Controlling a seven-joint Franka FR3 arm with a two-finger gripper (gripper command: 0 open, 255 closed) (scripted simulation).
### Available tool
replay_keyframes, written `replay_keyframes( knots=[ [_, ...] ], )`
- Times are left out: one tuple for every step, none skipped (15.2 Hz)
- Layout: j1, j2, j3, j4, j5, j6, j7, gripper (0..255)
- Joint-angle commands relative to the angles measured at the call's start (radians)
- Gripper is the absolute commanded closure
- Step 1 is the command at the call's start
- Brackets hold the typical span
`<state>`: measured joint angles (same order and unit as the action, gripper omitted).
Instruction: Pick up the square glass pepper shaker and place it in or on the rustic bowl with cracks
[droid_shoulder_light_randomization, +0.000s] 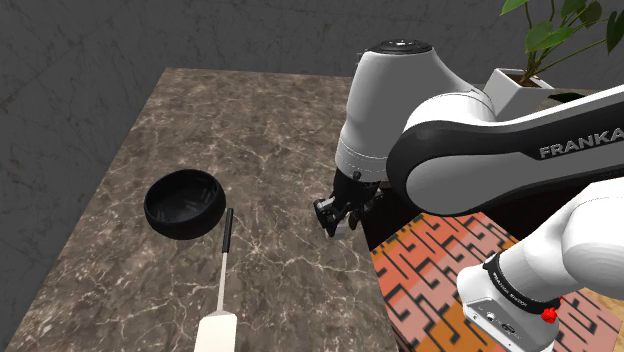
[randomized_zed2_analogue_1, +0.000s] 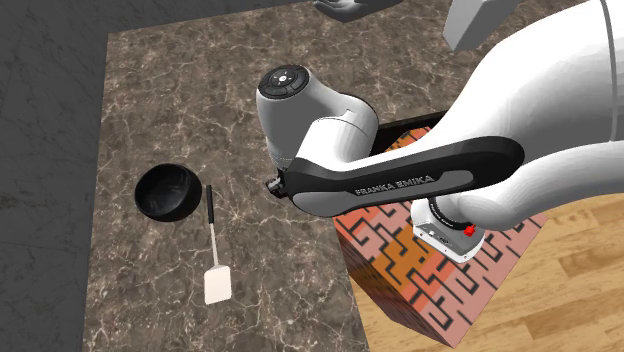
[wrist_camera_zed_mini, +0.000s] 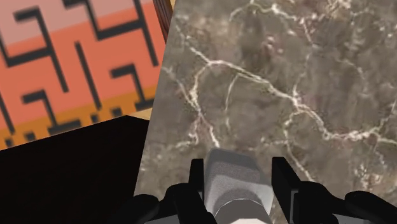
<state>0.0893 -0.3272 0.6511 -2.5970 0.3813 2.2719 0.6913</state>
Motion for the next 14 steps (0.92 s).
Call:
replay_keyframes(
  knots=[
    [0.0,0.0,0.0,0.0,0.0,0.0,0.0,255],
    [0.0,0.0,0.0,0.0,0.0,0.0,0.0,255],
    [0.0,0.0,0.0,0.0,0.0,0.0,0.0,255],
    [0.0,0.0,0.0,0.0,0.0,0.0,0.0,255],
    [0.0,0.0,0.0,0.0,0.0,0.0,0.0,255],
    [0.002,-0.011,-0.005,0.006,0.002,-0.017,-0.001,255],
    [0.003,-0.023,-0.01,0.012,0.003,-0.034,-0.002,255],
    [0.005,-0.033,-0.014,0.018,0.003,-0.051,-0.003,255],
    [0.006,-0.044,-0.019,0.025,0.004,-0.068,-0.004,255],
    [0.007,-0.054,-0.024,0.032,0.004,-0.084,-0.004,255],
    [0.008,-0.064,-0.029,0.039,0.004,-0.101,-0.005,255],
    [0.009,-0.073,-0.033,0.046,0.004,-0.117,-0.005,255],
    [0.01,-0.082,-0.038,0.054,0.004,-0.133,-0.005,255],
    [0.011,-0.09,-0.042,0.061,0.003,-0.149,-0.005,255]
  ],
)
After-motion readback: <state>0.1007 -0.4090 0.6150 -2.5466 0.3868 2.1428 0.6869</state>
